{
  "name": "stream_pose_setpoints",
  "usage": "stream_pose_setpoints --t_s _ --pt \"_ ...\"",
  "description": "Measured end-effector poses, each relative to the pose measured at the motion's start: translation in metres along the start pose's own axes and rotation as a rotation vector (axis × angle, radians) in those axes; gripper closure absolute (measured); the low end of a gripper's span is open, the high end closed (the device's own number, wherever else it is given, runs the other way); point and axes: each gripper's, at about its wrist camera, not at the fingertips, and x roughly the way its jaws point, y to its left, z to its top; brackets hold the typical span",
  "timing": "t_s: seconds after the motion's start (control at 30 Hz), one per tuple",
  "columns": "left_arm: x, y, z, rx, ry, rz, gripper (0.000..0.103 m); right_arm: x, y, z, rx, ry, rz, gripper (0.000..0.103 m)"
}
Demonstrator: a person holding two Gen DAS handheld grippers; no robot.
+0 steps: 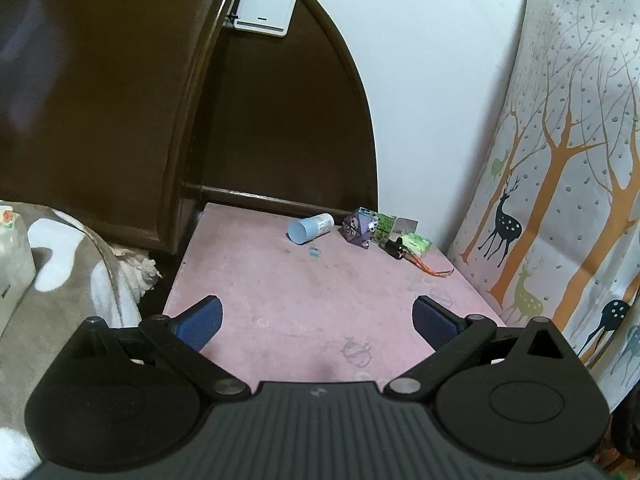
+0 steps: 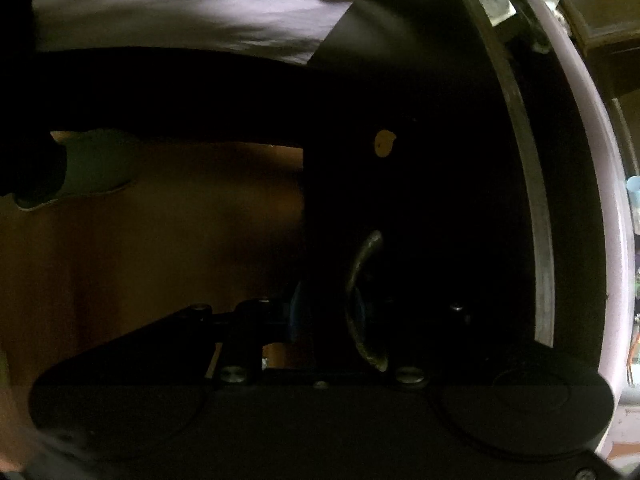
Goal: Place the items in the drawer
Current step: 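Pull the top drawer open with the right tool while the left tool approaches the tabletop items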
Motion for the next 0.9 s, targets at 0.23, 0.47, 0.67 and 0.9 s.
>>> stream_pose_setpoints --t_s 0.23,0.47,0.67,0.9 --pt "-0.001 -0.006 -0.002 0.021 0.011 -0.006 0.001 -0.013 0.019 -0.002 0.03 -0.01 -0.001 0.075" --pt "-0.001 -0.009 -0.002 0.031 0.013 -0.009 0.001 -0.028 0.043 -0.005 0.028 -0.015 -0.002 0.075" --pt "-0.001 -0.01 -0.002 0.034 0.016 -0.005 0.001 -0.04 0.065 -0.008 0.031 -0.014 -0.011 0.075" --pt "0.004 -0.015 -0.006 0.052 0.034 0.0 0.001 -0.044 0.086 -0.009 0.01 -0.019 -0.03 0.075"
